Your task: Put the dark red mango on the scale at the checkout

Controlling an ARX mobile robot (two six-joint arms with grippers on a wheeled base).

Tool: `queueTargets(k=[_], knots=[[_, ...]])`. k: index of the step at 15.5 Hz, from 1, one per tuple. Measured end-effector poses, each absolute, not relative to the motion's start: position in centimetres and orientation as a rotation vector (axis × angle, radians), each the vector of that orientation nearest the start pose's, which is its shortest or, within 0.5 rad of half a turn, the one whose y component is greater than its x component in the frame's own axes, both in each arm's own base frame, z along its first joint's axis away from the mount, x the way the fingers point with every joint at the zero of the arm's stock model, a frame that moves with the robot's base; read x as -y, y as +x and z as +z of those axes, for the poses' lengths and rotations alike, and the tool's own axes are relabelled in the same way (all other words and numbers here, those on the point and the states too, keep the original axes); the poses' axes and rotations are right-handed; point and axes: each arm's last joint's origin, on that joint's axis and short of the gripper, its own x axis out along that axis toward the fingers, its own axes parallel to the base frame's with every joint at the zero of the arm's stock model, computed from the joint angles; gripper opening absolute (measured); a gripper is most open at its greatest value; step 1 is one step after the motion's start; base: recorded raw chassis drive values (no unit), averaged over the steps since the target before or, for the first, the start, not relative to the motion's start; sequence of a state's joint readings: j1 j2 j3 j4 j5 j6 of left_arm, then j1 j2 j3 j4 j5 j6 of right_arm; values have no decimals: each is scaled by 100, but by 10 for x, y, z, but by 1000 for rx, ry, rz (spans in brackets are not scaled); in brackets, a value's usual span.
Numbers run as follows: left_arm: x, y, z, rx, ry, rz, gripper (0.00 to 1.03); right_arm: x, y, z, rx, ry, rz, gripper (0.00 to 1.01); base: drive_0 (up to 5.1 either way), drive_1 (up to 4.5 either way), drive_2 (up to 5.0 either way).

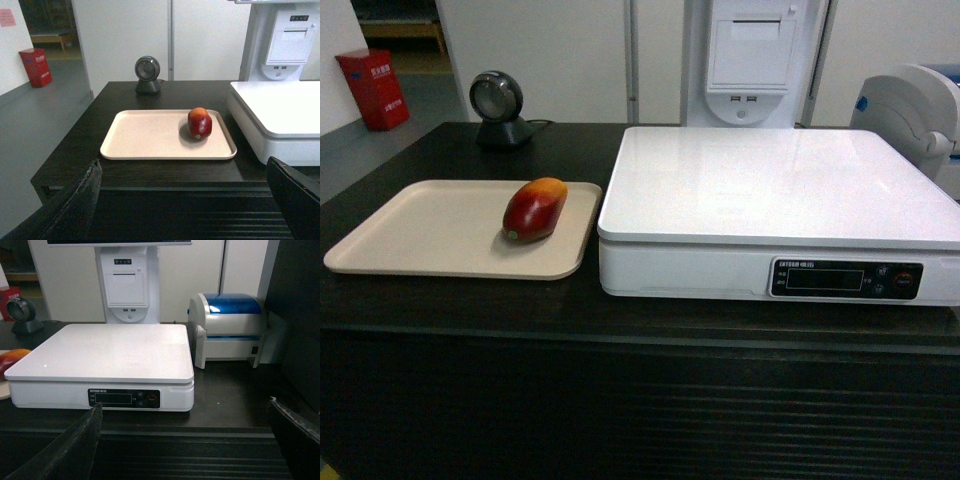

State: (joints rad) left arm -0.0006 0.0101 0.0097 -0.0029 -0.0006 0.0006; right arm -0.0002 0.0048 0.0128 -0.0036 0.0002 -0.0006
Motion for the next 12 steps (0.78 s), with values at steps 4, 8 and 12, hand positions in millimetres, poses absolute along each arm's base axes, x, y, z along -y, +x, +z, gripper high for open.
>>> queueTargets(k=[4, 8, 12], knots=[[0, 98, 166, -4, 1, 0, 98, 0, 97, 167, 4, -1, 0, 98, 0, 0, 0], [0, 98, 166, -3, 1, 0, 98, 0, 97, 167, 4, -1, 0, 98, 0, 0, 0], [0, 98, 166, -4, 1, 0, 98, 0, 97, 167, 4, -1, 0, 98, 0, 0, 0]])
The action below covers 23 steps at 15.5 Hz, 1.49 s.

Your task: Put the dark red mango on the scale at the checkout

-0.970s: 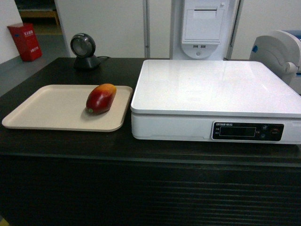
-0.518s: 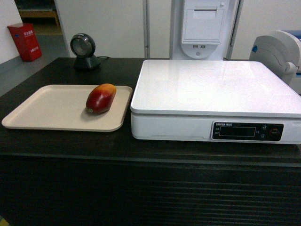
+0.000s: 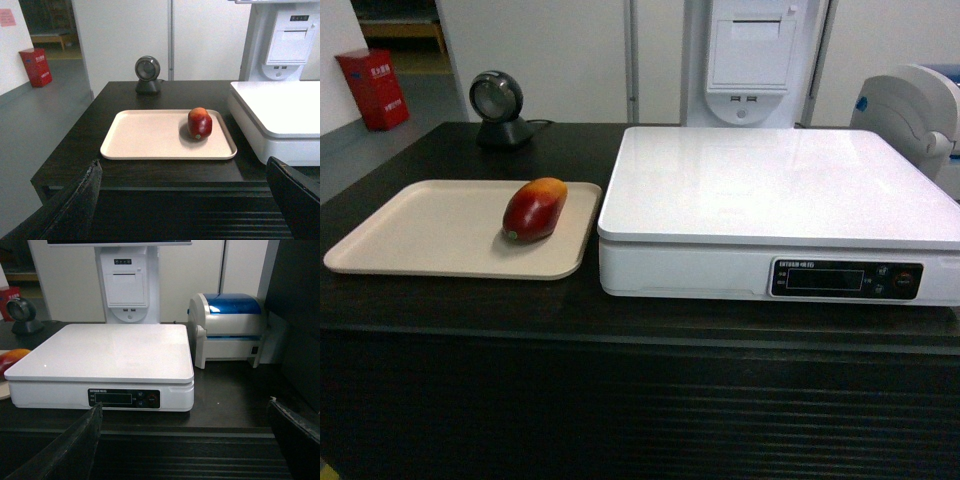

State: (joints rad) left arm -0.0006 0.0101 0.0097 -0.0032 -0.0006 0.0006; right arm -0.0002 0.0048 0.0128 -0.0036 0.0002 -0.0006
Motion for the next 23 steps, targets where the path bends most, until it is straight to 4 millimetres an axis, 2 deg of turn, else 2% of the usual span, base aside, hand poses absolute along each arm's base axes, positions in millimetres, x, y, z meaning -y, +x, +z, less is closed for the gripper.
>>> queueTargets(k=[8, 9, 10, 11, 12, 14, 16, 17, 20, 23], knots=[[0, 98, 166, -3, 1, 0, 98, 0, 97, 167, 4, -1, 0, 98, 0, 0, 0], [4, 106, 174, -6, 118, 197, 98, 0, 97, 167, 4, -1, 0, 98, 0, 0, 0], [3, 128, 187, 7, 185, 285, 98, 0, 97, 167, 4, -1, 0, 98, 0, 0, 0], [13, 173, 207, 62, 186, 163, 98, 0, 97, 167, 4, -1, 0, 98, 0, 0, 0], [17, 198, 210, 51, 178, 107, 98, 0, 97, 167, 4, -1, 0, 98, 0, 0, 0], [26, 259, 200, -71, 153, -11, 98, 0, 97, 167, 4, -1, 0, 98, 0, 0, 0], [39, 340, 172, -280, 128, -118, 98, 0, 97, 167, 4, -1, 0, 98, 0, 0, 0], [44, 372, 158, -374, 120, -150, 98, 0, 97, 167, 4, -1, 0, 98, 0, 0, 0], [46, 446, 134, -514, 95, -144, 98, 0, 97, 167, 4, -1, 0, 98, 0, 0, 0], [42, 483, 133, -554, 28, -160, 98, 0, 97, 167, 4, -1, 0, 98, 0, 0, 0]])
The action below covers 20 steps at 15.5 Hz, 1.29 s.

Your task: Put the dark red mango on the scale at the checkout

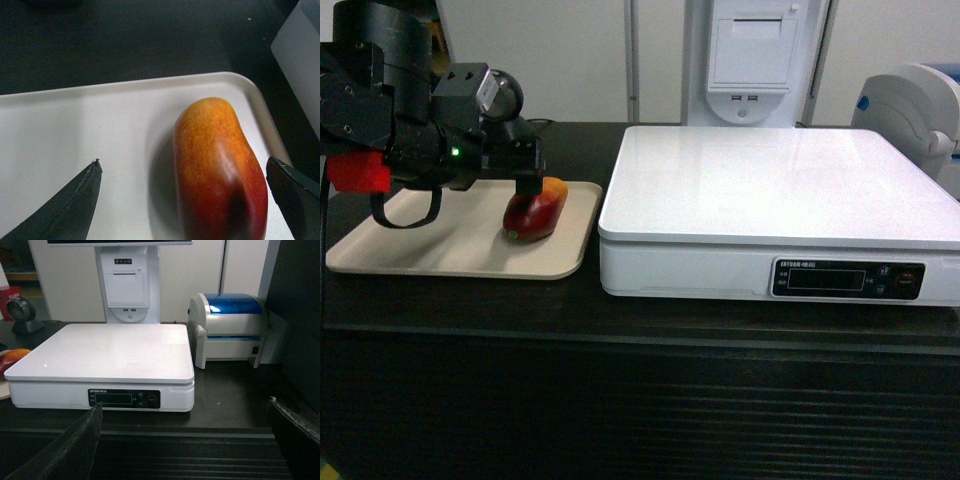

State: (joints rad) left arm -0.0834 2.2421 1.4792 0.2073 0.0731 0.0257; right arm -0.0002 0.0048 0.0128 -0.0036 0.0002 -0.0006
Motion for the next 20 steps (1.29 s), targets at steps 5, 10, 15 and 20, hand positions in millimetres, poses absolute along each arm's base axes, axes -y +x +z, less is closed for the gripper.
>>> queueTargets(k=[5, 10, 15, 20], knots=[[47, 505, 132, -597, -31, -180, 98, 0, 97, 167, 4, -1, 0, 98, 0, 0, 0], [58, 511, 108, -666, 8, -190, 98, 0, 97, 167, 4, -1, 0, 98, 0, 0, 0], [59, 515, 94, -703, 22, -183, 98, 0, 97, 167, 4, -1, 0, 98, 0, 0, 0], [60, 514, 92, -692, 29, -181, 64, 0, 97, 167, 4, -1, 0, 98, 0, 0, 0]])
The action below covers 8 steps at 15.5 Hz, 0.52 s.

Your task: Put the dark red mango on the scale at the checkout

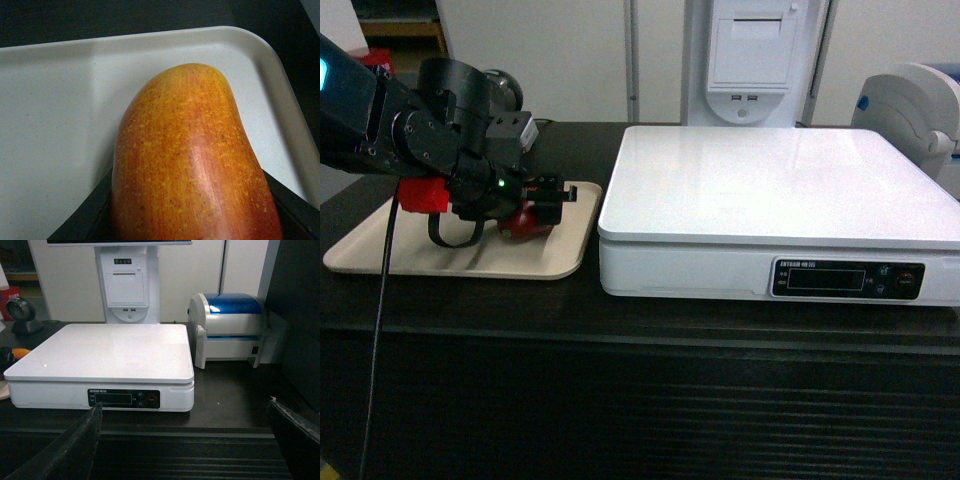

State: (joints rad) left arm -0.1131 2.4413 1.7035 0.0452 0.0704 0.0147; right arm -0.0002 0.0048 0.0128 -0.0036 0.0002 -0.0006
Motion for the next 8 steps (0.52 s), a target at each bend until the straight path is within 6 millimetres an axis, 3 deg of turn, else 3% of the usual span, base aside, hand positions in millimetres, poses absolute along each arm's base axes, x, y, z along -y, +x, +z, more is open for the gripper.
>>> queueTargets(k=[5, 8], knots=[[56, 507, 97, -684, 17, -175, 60, 0, 97, 167, 4, -1, 0, 98, 0, 0, 0], [63, 504, 137, -600, -5, -177, 60, 0, 97, 167, 5, -1, 0, 98, 0, 0, 0]])
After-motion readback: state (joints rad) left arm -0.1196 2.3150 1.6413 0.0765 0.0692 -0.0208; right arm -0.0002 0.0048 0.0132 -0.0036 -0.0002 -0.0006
